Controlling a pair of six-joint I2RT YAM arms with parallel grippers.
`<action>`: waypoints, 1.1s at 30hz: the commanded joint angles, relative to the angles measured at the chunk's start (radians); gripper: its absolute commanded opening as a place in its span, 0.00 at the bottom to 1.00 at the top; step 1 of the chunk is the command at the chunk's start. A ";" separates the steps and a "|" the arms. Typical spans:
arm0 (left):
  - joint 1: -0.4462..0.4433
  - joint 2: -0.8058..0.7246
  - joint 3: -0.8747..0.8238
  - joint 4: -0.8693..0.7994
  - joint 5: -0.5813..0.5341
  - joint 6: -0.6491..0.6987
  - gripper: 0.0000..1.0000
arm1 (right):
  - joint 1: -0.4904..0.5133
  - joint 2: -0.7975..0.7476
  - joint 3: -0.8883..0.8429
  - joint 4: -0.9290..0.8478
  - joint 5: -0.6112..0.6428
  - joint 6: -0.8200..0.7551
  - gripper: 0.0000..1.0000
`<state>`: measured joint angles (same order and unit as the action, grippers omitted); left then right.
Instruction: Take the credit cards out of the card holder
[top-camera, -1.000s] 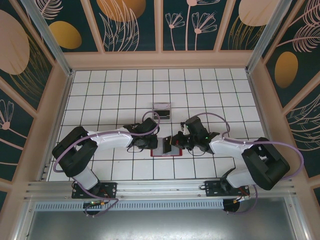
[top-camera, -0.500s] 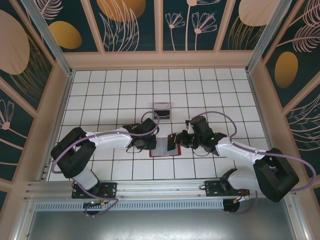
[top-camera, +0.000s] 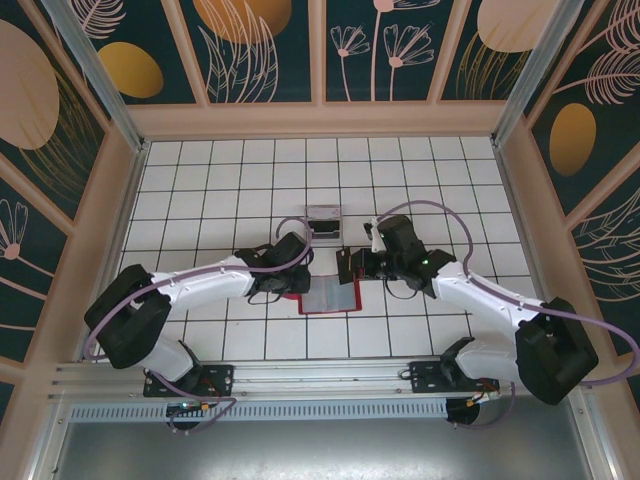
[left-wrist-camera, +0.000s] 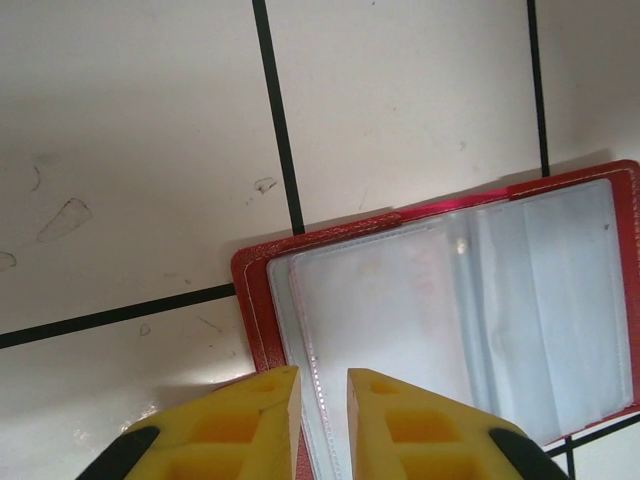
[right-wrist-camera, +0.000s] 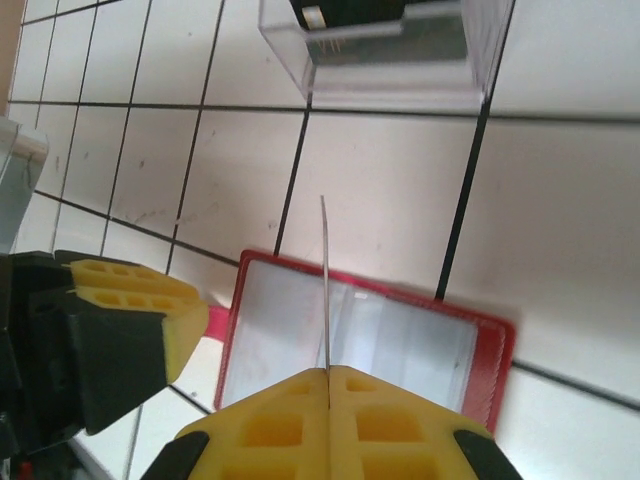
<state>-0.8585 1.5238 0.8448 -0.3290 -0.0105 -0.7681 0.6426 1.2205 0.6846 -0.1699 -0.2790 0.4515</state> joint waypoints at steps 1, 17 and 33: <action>-0.002 -0.029 -0.013 -0.012 -0.025 -0.016 0.22 | -0.002 0.022 0.050 -0.059 0.054 -0.290 0.00; 0.098 -0.125 -0.159 0.100 0.050 -0.019 0.24 | 0.004 0.279 0.384 -0.372 0.138 -1.083 0.00; 0.159 -0.191 -0.228 0.104 0.078 -0.017 0.25 | 0.012 0.590 0.831 -0.659 0.092 -1.422 0.00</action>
<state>-0.7063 1.3483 0.6353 -0.2344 0.0521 -0.7769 0.6487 1.7588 1.4338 -0.7303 -0.1631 -0.8864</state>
